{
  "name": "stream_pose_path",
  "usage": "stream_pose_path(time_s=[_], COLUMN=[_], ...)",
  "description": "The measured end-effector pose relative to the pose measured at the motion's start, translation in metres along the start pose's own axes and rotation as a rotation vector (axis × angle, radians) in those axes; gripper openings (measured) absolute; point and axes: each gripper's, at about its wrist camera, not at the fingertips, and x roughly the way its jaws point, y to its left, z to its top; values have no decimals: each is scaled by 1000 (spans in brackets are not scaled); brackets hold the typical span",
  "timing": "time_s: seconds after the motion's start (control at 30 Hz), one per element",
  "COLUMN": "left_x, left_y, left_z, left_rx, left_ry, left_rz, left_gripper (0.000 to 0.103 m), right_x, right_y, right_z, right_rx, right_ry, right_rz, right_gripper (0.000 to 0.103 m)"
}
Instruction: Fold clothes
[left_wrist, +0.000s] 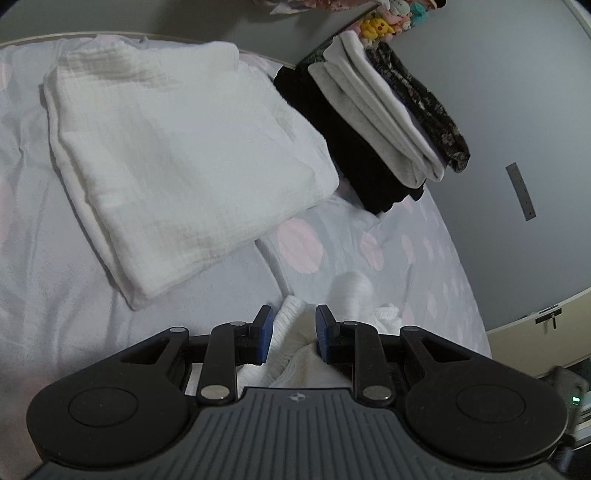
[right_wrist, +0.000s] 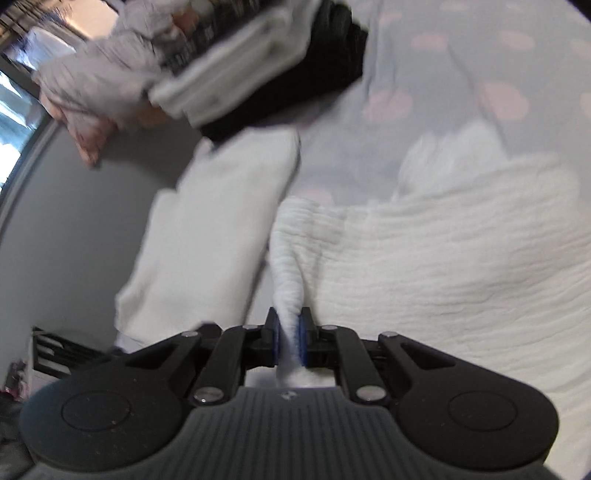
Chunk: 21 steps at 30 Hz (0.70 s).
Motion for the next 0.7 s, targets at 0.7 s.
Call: stream_pose_path(time_s=[0.7], left_x=[-4], left_y=[-36], left_z=[-32], left_rx=[225], left_ry=[92], left_rz=[32], left_gripper=[28], right_x=[-144], right_y=[-47], right_z=[-35], right_rx=[-208], right_ry=[-276], right_rz=[-135], right_gripper=[36])
